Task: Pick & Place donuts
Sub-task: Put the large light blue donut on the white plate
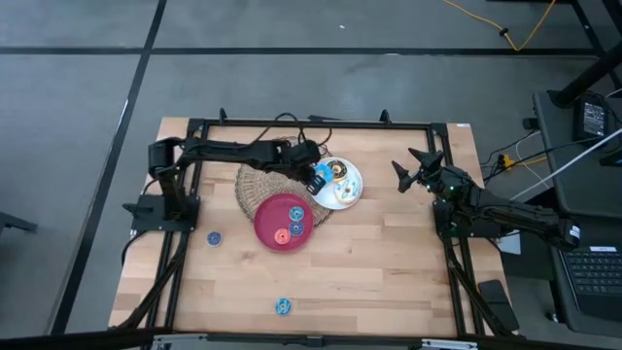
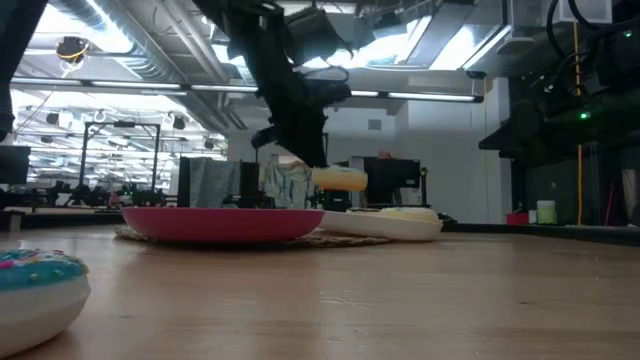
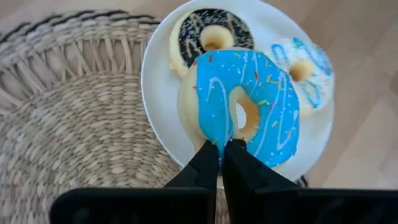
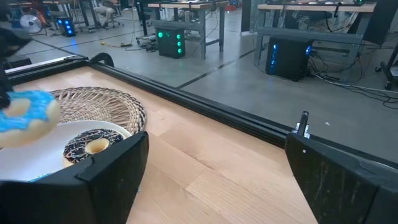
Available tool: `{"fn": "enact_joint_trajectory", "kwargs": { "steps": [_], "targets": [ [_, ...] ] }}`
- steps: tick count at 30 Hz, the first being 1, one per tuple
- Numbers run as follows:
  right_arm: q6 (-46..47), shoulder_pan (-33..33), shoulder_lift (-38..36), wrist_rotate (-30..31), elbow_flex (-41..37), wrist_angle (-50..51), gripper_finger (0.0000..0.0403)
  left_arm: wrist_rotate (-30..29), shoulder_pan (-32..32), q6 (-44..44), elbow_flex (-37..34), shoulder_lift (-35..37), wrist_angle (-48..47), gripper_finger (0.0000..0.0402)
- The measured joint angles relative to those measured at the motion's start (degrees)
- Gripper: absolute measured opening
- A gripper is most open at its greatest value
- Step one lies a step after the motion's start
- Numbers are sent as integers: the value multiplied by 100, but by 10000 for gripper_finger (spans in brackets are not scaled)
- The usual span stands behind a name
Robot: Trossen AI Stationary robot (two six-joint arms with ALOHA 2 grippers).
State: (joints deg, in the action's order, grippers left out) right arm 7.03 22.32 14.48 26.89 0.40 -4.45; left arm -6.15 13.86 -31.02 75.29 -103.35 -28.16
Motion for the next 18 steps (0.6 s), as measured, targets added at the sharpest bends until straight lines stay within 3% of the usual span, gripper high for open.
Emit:
{"fn": "enact_joint_trajectory", "kwargs": {
  "steps": [18],
  "targets": [
    [0,-1,2,0,0,0,376,118,-208,-172,6,-736,416,6]
  ]
}}
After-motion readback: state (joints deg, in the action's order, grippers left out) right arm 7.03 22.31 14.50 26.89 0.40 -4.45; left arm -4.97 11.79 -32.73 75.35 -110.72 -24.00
